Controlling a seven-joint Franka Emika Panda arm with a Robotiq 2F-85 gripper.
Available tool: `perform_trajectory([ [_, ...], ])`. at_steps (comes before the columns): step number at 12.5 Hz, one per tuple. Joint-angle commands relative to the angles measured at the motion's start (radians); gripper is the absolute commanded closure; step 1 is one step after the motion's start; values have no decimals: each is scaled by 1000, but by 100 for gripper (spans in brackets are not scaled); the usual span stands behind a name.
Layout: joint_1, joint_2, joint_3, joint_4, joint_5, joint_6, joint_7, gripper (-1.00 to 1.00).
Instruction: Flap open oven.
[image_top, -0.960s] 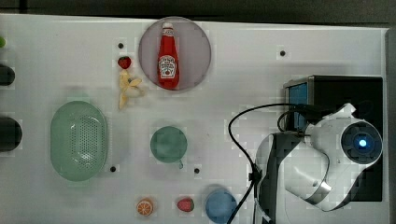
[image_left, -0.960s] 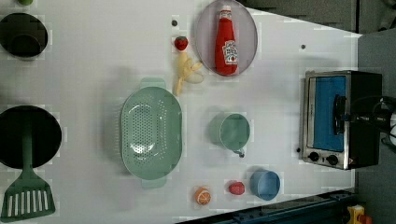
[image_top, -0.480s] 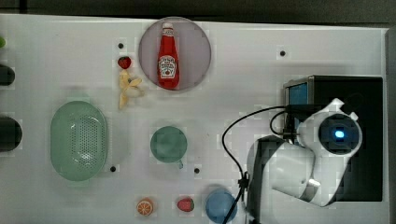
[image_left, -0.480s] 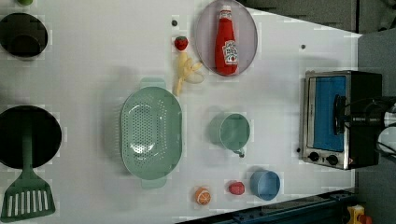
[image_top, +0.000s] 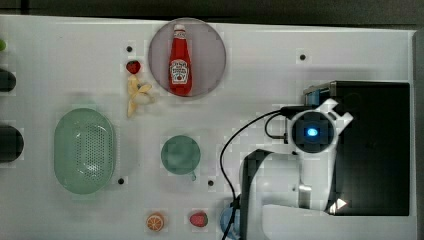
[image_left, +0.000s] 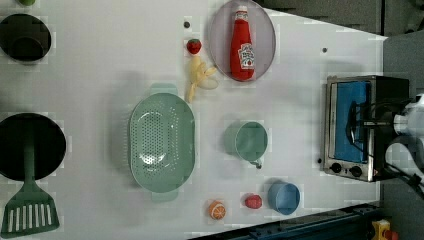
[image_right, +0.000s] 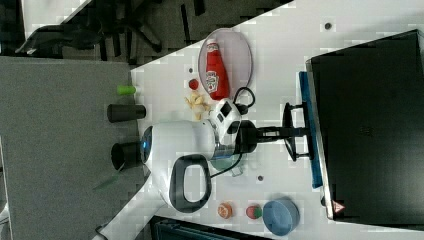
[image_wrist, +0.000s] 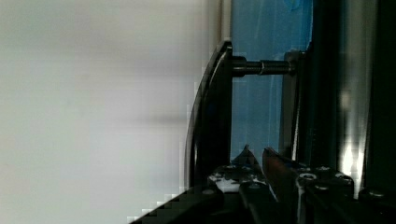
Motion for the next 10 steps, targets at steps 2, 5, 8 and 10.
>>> perform_trajectory([
  [2,69,35,76,-42,-119,4,267,65],
  [5,95,95,114,-42,-201,2,438,65],
  [8,138,174,136,-32,-336,-5,607,65],
  [10,172,234,143,-12,-404,-26,758,65],
])
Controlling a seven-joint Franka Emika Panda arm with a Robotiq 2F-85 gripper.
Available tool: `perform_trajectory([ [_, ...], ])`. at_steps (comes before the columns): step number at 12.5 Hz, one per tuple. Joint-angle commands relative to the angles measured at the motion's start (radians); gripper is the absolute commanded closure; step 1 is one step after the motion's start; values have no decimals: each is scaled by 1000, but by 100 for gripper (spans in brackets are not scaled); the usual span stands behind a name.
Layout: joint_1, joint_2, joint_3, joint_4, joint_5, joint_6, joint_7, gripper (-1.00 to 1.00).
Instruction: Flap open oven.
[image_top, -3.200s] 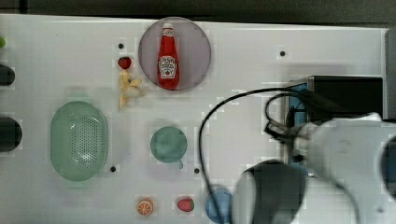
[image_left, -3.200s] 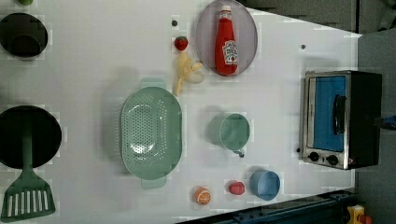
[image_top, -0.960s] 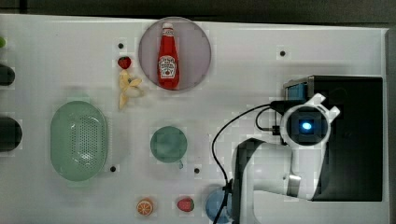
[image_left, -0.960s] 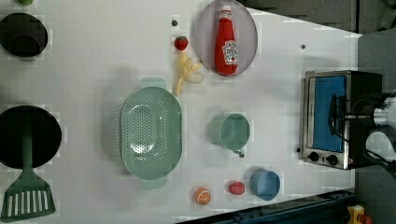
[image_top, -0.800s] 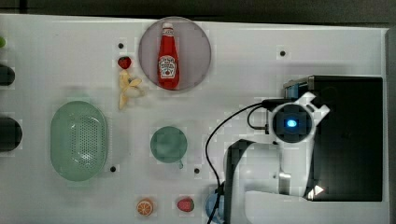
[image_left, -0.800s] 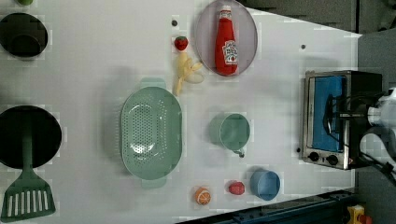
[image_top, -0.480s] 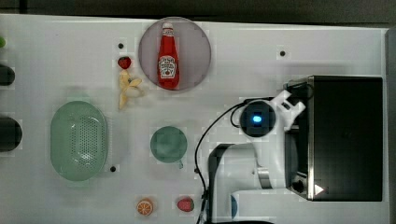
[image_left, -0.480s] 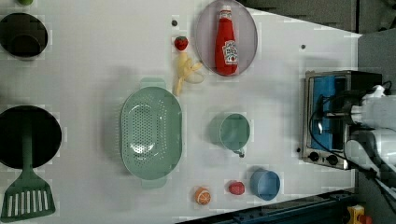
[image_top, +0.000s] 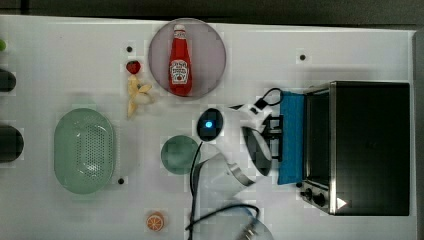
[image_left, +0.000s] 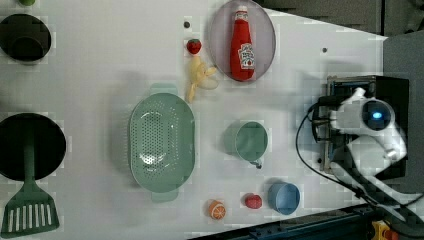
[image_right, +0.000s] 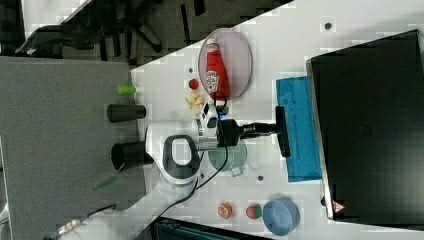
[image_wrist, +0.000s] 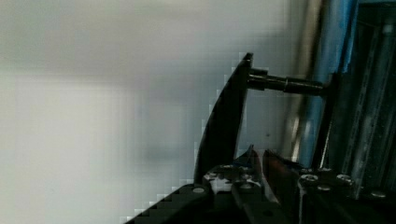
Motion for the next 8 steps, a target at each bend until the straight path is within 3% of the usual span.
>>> perform_trajectory([
  [1,53,83,20,15,-48,-28,264,65],
  [5,92,183,25,65,-51,-24,300,65],
  [8,93,164,25,100,-40,8,321,65],
])
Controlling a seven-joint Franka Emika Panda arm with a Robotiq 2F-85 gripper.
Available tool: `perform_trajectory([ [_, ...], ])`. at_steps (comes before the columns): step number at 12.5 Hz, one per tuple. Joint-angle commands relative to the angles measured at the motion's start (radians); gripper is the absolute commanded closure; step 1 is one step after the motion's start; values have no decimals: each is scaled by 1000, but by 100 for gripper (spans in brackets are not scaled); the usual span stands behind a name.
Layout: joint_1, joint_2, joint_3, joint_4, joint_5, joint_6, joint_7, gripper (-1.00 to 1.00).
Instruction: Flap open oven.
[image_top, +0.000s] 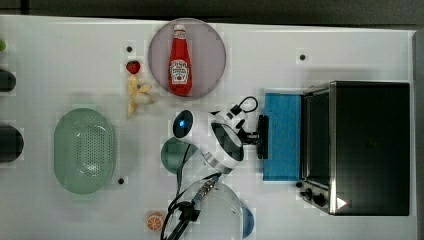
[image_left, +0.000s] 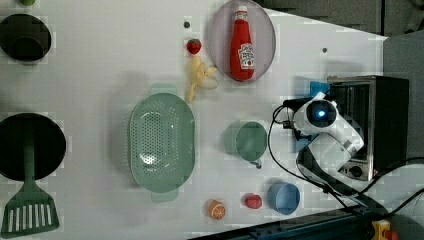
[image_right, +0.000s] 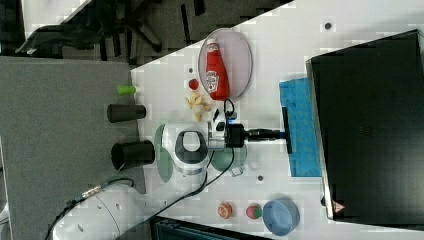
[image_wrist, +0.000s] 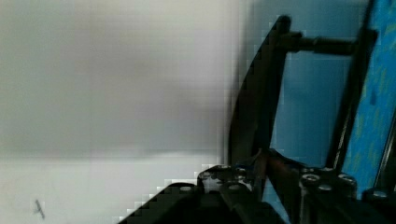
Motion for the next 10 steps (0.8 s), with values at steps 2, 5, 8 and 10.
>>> perform_trajectory([
  [2,5,-110,9,58,85,35,91,65],
  [5,-1,-287,7,64,382,5,91,65],
  [8,-1,-466,7,80,611,-140,91,65],
  [10,-2,-563,-3,115,751,-321,96,65],
])
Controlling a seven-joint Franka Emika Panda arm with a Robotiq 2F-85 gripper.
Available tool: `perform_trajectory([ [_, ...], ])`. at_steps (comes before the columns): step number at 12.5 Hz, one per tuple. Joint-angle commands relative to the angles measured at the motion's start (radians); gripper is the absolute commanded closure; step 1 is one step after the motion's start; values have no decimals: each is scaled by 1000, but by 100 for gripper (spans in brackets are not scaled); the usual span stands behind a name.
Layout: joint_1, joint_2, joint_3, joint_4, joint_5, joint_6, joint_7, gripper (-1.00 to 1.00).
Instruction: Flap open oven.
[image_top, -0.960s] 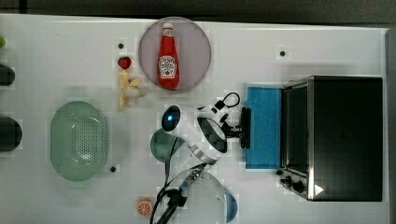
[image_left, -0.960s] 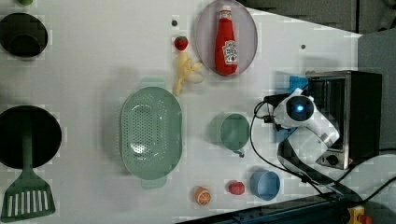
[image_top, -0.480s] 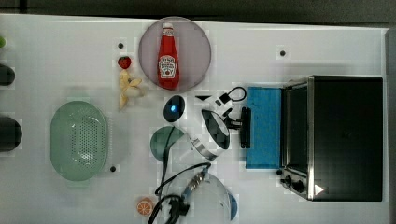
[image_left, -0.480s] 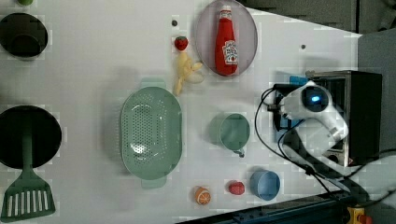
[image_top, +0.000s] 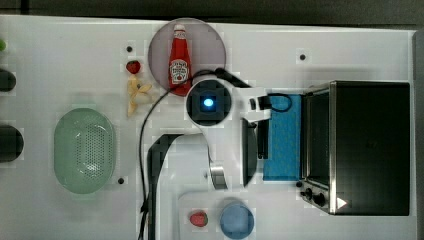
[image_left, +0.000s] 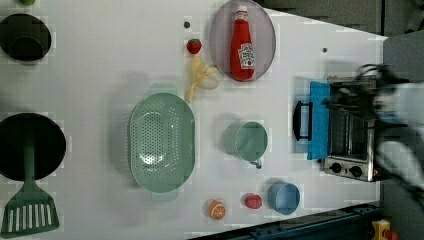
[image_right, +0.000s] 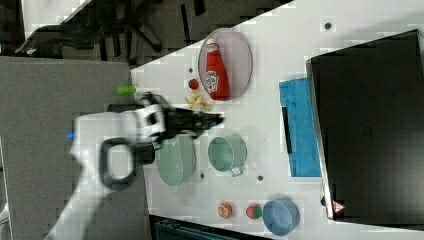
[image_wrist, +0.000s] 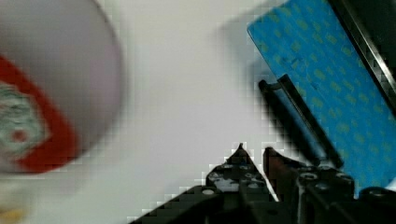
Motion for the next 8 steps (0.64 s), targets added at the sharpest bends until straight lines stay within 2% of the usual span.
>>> perform_trajectory([
  [1,-4,-110,-22,87,159,-223,62,65],
  [3,-4,-172,-33,158,184,-363,63,65],
  [8,-6,-274,-37,276,154,-508,89,65],
])
